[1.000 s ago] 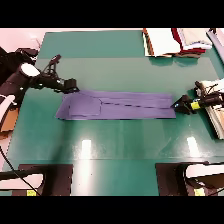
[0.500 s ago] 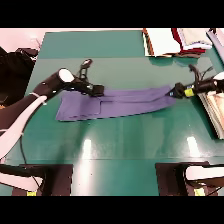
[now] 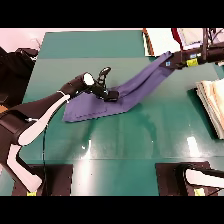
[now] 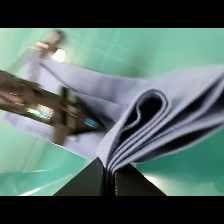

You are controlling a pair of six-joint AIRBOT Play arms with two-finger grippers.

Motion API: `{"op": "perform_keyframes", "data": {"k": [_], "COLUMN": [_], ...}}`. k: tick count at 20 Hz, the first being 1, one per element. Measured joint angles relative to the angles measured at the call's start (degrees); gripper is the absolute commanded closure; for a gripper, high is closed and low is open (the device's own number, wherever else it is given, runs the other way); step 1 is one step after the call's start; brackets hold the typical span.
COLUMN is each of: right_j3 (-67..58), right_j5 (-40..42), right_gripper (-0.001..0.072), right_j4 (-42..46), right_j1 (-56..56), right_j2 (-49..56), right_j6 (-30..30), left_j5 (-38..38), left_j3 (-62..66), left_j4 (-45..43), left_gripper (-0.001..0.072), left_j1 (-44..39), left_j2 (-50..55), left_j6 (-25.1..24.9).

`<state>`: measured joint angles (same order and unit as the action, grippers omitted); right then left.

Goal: Fold the shirts.

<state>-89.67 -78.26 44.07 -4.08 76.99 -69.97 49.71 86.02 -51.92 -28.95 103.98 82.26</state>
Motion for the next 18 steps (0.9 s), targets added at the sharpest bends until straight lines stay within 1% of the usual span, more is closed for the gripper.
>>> {"op": "perform_keyframes", "data": {"k": [7,10,14,17,18], "right_j3": [-5.1,-5.8,-7.1,-10.9,-12.7], "right_j5": [1.6,3.6,8.3,12.7,14.7], "right_gripper": [0.0698,0.0698,0.0697,0.0695,0.0655], "right_j4": [-0.6,-0.8,-1.0,-1.1,-1.1], "right_j1": [9.3,13.6,21.7,30.3,33.2], "right_j2": [-0.4,-0.4,1.9,7.9,10.6], "right_j6": [-2.8,-3.3,-3.6,-3.7,-3.7], "left_j5": [1.5,3.7,7.4,9.6,10.1], "left_j3": [1.6,4.1,6.8,7.8,8.0], "left_j4": [0.2,-1.4,-5.6,-9.5,-10.9], "left_gripper": [0.0684,0.0684,0.0683,0.0683,0.0683], "left_j1": [0.2,3.0,11.5,20.2,23.2], "left_j2": [0.6,-1.8,-10.2,-19.1,-22.2], "left_j6": [0.2,0.3,0.4,0.3,0.3]}}
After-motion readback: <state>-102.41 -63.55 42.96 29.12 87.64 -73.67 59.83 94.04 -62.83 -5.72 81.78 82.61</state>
